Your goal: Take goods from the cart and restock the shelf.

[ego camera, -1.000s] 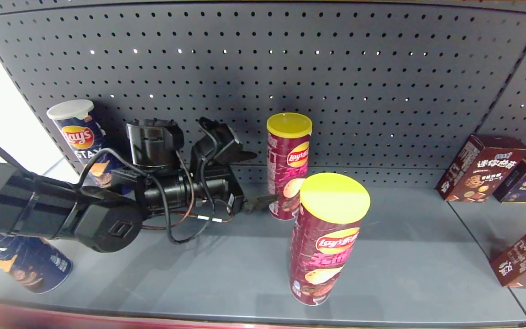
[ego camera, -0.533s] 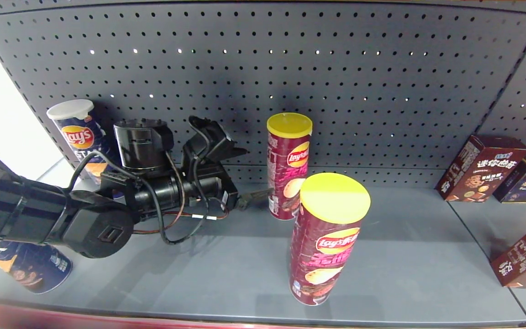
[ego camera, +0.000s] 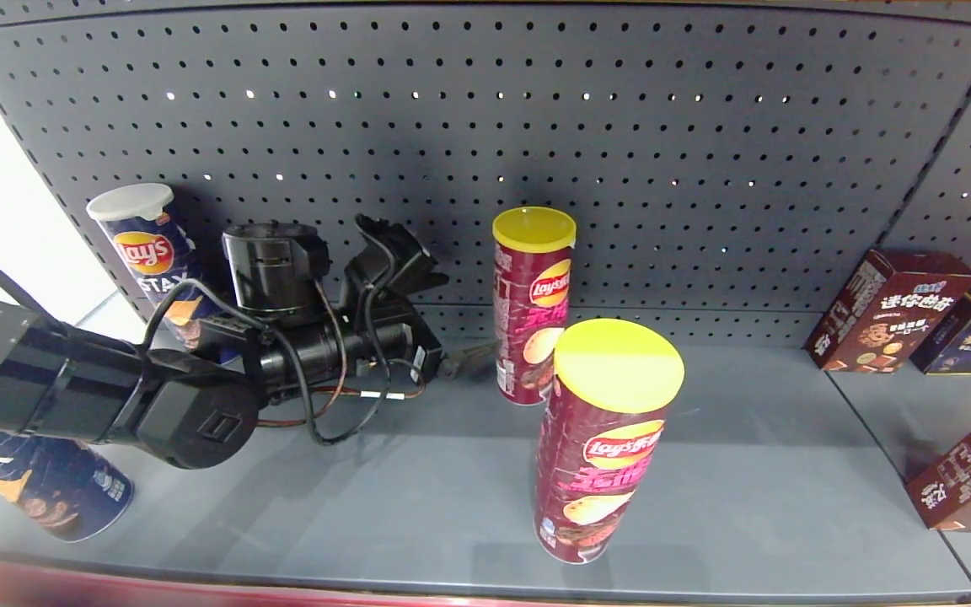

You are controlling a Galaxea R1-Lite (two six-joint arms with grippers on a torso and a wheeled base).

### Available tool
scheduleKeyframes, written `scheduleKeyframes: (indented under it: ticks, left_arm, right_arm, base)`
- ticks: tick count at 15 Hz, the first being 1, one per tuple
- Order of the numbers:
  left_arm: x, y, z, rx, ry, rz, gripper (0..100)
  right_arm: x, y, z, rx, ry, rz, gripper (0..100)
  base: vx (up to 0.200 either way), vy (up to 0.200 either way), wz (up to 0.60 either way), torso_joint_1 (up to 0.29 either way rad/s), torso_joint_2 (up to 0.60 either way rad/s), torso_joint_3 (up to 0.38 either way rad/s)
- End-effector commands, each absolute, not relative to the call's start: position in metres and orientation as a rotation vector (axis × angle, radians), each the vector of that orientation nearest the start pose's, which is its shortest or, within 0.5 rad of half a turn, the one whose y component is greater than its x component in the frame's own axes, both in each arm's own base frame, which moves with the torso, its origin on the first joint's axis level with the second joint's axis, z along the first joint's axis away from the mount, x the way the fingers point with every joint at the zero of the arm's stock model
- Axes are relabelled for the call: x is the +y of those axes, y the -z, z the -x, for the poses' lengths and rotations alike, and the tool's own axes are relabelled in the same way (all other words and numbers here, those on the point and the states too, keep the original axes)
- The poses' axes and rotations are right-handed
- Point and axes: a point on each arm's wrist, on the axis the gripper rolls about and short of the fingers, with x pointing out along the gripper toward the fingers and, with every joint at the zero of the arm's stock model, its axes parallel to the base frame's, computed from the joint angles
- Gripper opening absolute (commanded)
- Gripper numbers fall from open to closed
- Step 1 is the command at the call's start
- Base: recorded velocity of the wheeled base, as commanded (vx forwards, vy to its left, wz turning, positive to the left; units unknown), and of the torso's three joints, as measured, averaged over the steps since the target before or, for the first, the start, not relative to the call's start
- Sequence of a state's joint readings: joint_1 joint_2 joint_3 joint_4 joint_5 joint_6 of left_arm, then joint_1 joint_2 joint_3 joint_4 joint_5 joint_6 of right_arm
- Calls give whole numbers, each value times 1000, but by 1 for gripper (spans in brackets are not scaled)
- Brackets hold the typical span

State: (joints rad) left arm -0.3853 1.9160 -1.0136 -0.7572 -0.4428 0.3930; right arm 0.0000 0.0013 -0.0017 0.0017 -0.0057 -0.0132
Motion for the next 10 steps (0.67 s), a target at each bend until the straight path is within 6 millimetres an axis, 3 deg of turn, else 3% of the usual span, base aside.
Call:
scheduleKeyframes:
  ticks: [1, 10]
  left_arm:
    - [-150, -176, -345, -9, 823, -350, 100]
    - [-145, -175, -347, 6, 740, -364, 100]
  right_arm:
    - [0, -76, 23, 2, 6, 14, 100]
    - [0, -76, 23, 2, 6, 14, 100]
  base:
    - [0, 0, 0, 0, 0, 0]
    - [0, 0, 0, 0, 0, 0]
